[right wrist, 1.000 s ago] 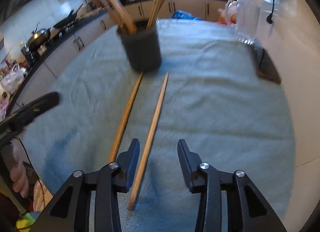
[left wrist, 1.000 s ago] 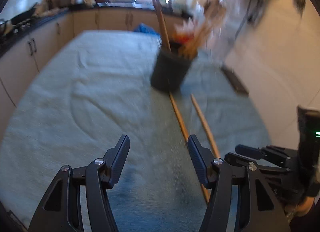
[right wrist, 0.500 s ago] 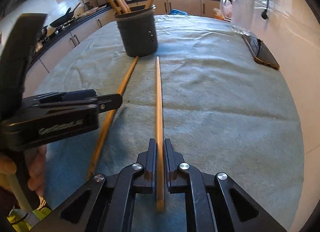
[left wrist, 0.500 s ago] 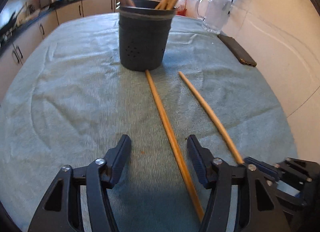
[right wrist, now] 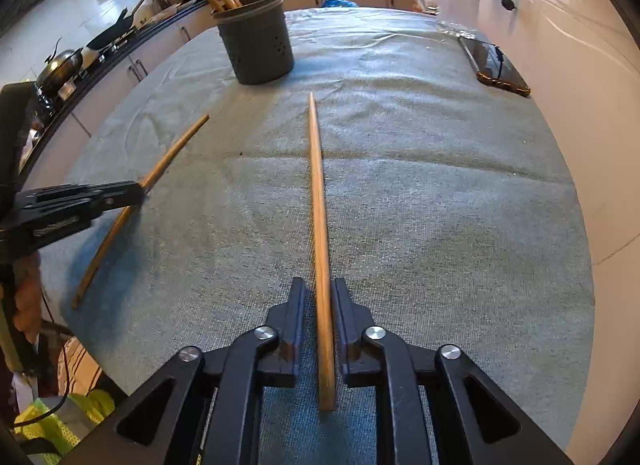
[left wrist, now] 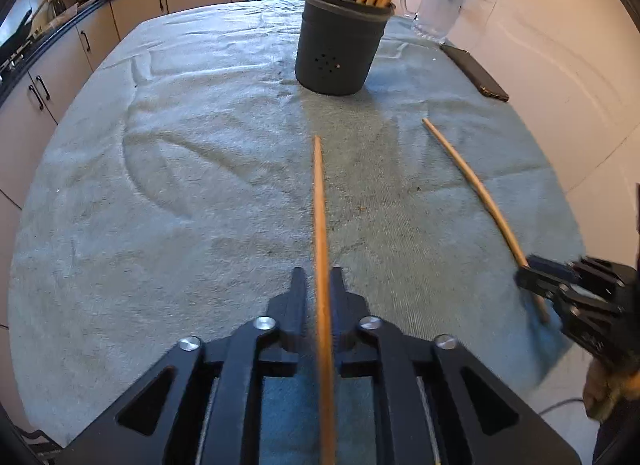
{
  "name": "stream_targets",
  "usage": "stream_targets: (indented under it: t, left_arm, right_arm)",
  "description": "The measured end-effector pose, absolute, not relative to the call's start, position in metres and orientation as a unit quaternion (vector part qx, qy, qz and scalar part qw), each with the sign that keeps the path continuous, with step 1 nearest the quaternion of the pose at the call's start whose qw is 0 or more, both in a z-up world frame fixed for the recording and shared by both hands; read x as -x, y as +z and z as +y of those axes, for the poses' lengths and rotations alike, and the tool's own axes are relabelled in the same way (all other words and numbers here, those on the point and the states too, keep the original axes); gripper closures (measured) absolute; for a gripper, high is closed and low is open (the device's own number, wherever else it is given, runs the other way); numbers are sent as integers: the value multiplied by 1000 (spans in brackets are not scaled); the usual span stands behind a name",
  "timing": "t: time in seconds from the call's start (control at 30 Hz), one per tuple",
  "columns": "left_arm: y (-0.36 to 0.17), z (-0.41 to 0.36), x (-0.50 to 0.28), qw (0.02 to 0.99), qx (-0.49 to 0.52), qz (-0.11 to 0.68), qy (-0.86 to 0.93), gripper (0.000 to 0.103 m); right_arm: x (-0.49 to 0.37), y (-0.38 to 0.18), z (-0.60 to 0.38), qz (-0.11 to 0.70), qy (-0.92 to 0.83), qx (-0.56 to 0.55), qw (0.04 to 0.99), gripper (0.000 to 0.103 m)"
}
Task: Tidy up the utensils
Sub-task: 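Return both tools to the table and pinch one chopstick each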
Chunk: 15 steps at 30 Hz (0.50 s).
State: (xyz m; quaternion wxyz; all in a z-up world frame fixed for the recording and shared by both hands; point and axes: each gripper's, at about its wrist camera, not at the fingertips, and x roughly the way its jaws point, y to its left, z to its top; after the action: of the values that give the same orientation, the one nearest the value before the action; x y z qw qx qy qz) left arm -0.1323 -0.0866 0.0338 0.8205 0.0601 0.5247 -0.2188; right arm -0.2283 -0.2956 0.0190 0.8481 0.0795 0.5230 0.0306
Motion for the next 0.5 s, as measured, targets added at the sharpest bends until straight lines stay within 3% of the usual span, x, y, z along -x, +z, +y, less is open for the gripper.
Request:
stream_targets:
  t: [0.03,0.07,0.5]
  left_arm:
    - [36,-86,131,822,-62,523,-219,71]
    - [37,-85,128,824,-64,520,-214,68]
    - [23,-129,63,806,-78,552,-201,68]
  right_arm:
    - [223,19,-296,525,31,-79,847,79]
    - [218,19,-295,528,31,-75,845,79]
    - [117,17,-287,567,7,-6,824,79]
